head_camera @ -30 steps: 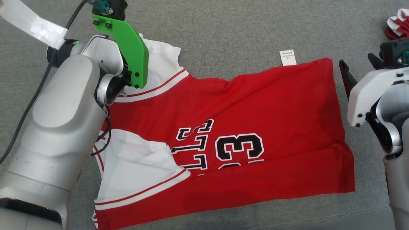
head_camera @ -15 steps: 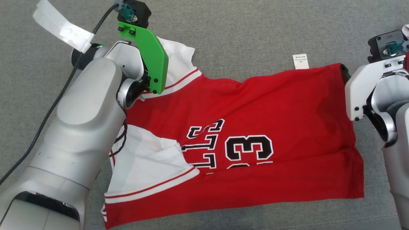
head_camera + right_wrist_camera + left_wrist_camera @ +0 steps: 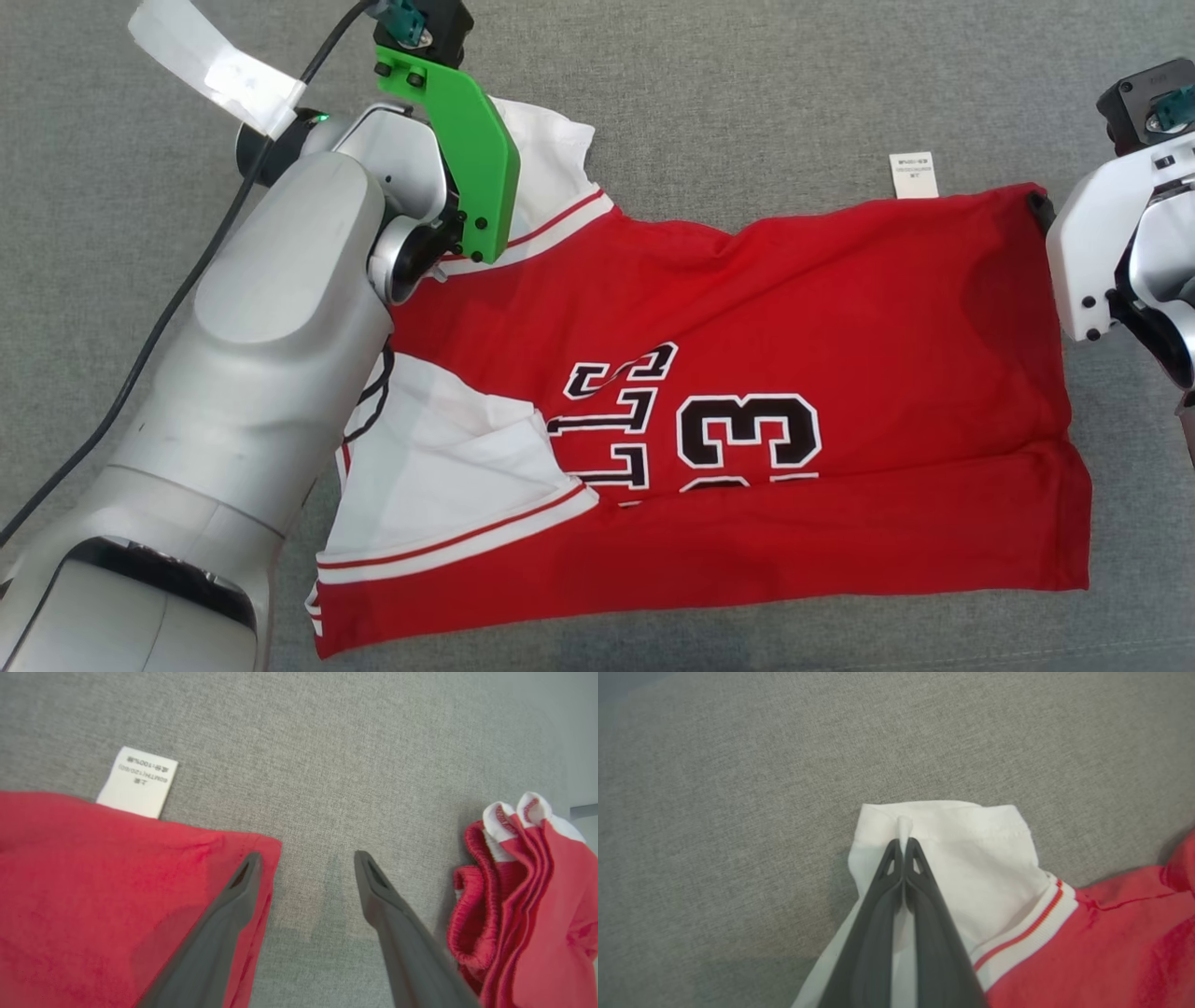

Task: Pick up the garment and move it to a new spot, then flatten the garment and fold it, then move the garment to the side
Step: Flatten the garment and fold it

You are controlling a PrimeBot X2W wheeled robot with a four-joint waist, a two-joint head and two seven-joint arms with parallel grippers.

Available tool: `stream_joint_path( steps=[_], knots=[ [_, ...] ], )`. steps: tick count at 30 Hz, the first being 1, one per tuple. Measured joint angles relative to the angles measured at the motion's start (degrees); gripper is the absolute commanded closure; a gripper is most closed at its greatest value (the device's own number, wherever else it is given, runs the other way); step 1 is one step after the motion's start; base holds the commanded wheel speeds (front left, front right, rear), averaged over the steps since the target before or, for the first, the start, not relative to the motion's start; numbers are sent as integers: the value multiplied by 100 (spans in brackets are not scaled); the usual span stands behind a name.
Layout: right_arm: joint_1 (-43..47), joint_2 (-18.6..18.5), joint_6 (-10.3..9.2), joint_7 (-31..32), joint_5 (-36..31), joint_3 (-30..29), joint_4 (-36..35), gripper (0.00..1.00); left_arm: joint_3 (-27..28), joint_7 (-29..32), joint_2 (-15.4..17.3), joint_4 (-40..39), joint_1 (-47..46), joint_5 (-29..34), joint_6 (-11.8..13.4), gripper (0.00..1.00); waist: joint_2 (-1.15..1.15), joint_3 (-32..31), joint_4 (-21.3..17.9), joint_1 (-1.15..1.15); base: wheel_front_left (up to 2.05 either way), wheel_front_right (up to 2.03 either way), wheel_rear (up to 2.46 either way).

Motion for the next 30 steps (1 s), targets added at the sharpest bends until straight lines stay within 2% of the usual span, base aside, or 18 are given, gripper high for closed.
stream_joint_path(
  steps=[9, 13, 15, 16, 17, 18, 19, 22, 30],
  knots=[
    [15, -16, 0, -168, 137, 44, 210, 0, -36, -48, -10, 114, -87, -25, -48, 100, 0, 164, 58, 0, 0, 0, 0],
    [19, -18, -1, -170, 232, 82, 218, 30, -35, -102, -21, 156, -152, -71, -57, 100, 0, 198, 75, 0, 0, 0, 0],
    [22, -20, -1, -194, 233, 102, 219, 32, -38, -129, -24, 182, -177, -80, -60, 100, 0, 204, 81, 0, 0, 0, 0],
    [23, -26, -1, -197, 241, 112, 220, 52, -44, -131, -24, 193, -192, -80, -63, 100, 0, 206, 85, 0, 0, 0, 0],
    [23, -46, -1, -205, 247, 134, 219, 67, -46, -145, -27, 202, -199, -80, -65, 100, 0, 209, 89, 0, 0, 0, 0],
    [22, -63, 0, -219, 250, 162, 219, 91, -47, -148, -30, 214, -207, -82, -66, 100, 0, 212, 93, 0, 0, 0, 0],
    [19, -75, 0, -223, 272, 189, 219, 100, -46, -174, -32, 224, -211, -97, -66, 100, 0, 216, 97, 0, 0, 0, 0],
    [9, -103, 0, -298, 292, 222, 248, 100, -32, -280, -34, 243, -214, -116, -66, 100, 0, 217, 111, 0, 0, 0, 0],
    [37, -10, 0, -806, 274, 32, 248, 100, 168, -1074, -38, 222, -212, -145, 13, 100, 0, 97, 165, 0, 0, 0, 0]
  ],
)
